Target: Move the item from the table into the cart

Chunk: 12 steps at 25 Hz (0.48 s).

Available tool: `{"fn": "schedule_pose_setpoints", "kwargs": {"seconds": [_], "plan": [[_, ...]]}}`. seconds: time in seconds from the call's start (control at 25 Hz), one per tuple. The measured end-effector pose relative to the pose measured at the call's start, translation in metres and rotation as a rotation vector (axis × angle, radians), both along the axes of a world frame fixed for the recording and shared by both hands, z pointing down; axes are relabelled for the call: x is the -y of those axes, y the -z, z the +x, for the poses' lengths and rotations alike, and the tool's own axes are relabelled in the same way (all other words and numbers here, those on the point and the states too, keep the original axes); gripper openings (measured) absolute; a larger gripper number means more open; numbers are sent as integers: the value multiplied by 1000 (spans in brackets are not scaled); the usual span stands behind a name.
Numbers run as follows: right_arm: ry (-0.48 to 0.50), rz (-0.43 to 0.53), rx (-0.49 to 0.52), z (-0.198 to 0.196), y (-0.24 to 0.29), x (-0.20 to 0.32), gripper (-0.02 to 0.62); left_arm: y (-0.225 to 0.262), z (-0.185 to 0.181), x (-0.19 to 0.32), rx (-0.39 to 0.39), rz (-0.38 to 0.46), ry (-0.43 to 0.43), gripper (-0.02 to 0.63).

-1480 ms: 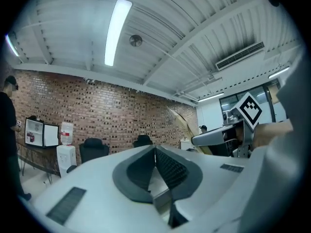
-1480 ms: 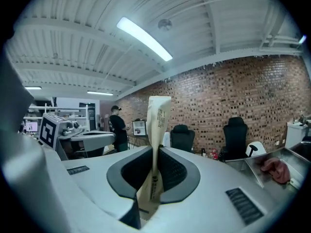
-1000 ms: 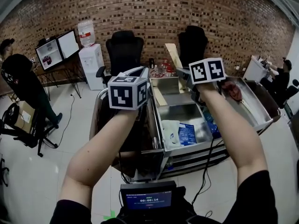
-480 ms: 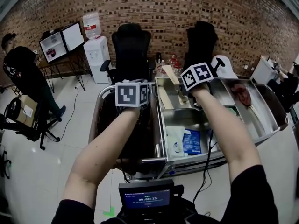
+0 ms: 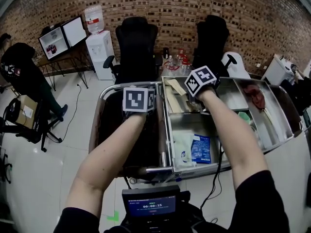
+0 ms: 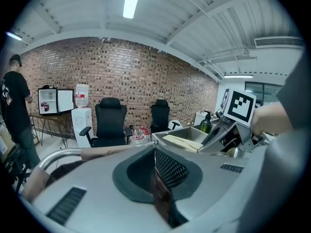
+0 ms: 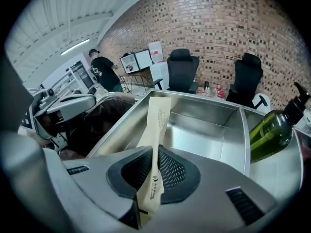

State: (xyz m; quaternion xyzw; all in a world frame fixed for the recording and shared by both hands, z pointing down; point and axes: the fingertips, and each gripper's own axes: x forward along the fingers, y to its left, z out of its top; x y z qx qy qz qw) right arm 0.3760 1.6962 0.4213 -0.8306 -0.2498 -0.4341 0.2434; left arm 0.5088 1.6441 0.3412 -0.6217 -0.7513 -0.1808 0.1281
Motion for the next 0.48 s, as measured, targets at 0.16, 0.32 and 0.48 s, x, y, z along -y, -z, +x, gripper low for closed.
{"fn": "schedule_pose_setpoints", "kwargs": {"seconds": [0.16,0.32,0.48], "plan": [[-22,34,14,0,-17,-4,18,-11,0,-6,2,10,-3,5],[-45,64,48,-9,-35,-12,18,-20,-8,-17,-17,18,-18,5],[-66,93,49,-8,-46,-15,20,-33,-14,-23,-13,50,-28,5]]}}
